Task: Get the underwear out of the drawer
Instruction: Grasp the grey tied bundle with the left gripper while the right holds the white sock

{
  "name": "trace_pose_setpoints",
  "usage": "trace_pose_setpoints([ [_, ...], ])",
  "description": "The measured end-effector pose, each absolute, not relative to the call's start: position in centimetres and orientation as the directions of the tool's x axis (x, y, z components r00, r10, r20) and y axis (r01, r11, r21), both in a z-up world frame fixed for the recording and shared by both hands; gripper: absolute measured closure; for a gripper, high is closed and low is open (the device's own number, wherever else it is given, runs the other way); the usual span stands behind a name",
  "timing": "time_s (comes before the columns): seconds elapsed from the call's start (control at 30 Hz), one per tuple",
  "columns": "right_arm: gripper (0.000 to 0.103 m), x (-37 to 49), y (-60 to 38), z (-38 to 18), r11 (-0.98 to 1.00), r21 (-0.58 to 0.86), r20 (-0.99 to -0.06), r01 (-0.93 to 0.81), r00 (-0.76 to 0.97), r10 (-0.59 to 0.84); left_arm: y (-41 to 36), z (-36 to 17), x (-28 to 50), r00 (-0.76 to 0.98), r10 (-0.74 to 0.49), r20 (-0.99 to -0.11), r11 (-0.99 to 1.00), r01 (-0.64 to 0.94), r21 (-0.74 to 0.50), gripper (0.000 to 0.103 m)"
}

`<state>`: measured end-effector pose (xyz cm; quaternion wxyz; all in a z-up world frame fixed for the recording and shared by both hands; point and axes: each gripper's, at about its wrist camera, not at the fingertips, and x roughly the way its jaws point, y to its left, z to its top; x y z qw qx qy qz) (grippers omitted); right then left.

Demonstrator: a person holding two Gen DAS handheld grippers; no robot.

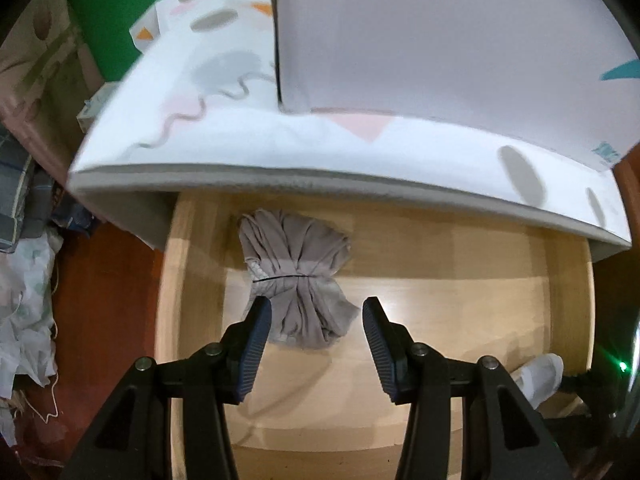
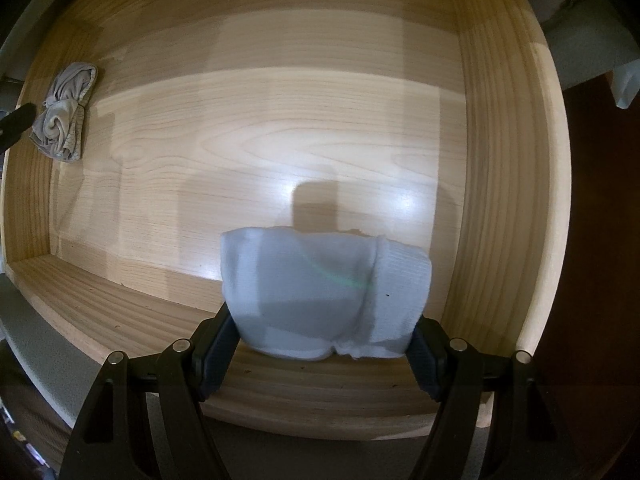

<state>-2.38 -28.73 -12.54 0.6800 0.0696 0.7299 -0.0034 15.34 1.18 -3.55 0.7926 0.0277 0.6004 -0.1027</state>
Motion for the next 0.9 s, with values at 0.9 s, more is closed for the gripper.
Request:
trace_pose_setpoints([
  [0.9,0.031,-1.0,-27.5,-12.7,0.99,0.094,-0.993,0.105,-0.063,0.101,-3.2,-7.0,17.9,0.251,0.024,-0.968,0.966,0.243,0.087,0.042],
])
